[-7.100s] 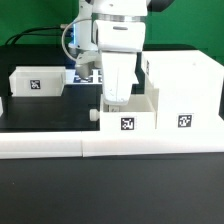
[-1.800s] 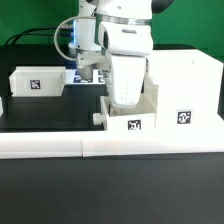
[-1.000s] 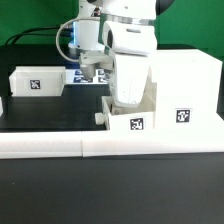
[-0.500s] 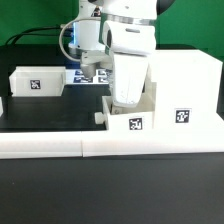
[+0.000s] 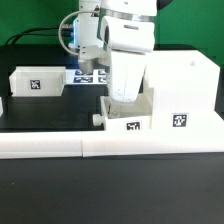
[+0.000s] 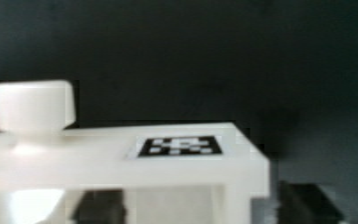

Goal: Assemble drawer

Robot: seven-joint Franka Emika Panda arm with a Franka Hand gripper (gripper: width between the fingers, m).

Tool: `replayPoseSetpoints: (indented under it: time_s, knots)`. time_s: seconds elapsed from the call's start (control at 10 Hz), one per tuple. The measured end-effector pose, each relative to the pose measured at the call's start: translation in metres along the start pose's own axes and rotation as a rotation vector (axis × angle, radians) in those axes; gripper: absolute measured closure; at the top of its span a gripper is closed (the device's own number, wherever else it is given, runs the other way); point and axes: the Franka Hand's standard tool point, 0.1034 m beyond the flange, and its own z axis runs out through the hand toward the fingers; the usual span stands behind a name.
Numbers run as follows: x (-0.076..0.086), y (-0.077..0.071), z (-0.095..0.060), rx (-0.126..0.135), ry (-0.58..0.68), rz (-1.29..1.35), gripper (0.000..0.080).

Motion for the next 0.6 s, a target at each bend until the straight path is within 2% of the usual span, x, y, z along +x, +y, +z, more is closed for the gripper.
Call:
replayPoseSetpoints:
  time_s: [0.1, 0.2, 0.4, 0.6]
  knots:
    - [-0.002, 0.001, -0.006, 0.005, -0.005, 0.002, 0.0205]
    - [-0.003, 0.003, -0.012, 0.003, -0.007, 0.004, 0.0167]
    - [-0.013, 0.005, -0.026, -0.004, -0.015, 0.000, 0.0153]
    - [-0.033, -0.001, -0.030, 0.001, -0.018, -0.039, 0.0151]
